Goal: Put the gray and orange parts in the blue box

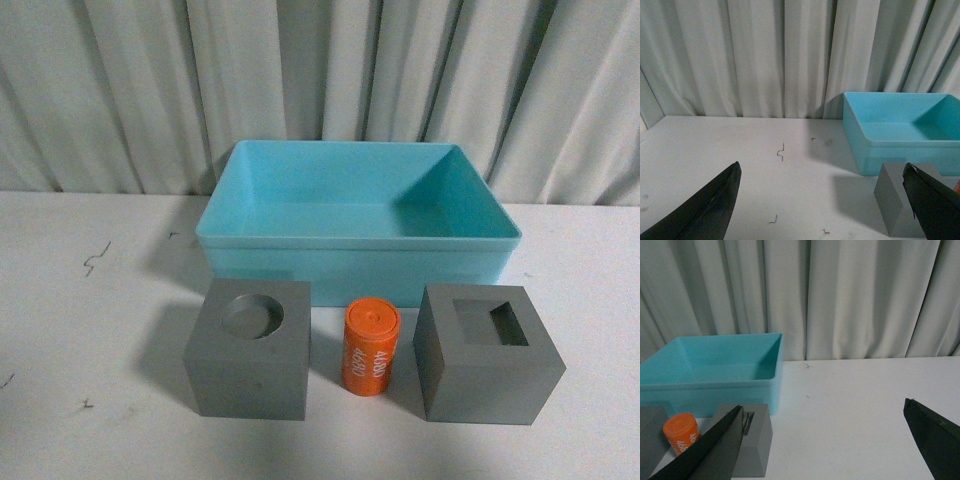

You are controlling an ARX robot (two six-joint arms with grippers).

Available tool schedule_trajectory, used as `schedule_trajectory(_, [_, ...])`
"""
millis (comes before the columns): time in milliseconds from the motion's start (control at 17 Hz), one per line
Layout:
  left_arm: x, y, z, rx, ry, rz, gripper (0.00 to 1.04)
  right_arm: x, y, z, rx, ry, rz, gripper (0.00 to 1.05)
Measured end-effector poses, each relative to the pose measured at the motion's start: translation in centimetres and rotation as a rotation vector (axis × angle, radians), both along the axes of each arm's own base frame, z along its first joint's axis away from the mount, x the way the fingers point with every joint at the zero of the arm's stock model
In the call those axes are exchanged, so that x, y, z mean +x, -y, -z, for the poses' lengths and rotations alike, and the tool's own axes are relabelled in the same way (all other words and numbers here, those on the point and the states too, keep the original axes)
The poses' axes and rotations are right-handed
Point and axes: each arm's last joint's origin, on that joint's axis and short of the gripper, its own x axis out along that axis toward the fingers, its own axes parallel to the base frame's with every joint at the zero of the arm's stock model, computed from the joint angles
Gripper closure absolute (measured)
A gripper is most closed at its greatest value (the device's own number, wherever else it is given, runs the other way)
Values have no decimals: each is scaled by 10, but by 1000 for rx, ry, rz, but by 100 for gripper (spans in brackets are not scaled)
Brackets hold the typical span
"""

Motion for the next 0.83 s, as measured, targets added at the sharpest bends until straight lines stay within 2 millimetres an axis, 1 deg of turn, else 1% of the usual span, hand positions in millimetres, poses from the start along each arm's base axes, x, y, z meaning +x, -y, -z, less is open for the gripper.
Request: schedule_trajectory(825, [0, 0, 0, 0, 0, 0, 7, 0, 0, 0, 0, 0, 0, 6])
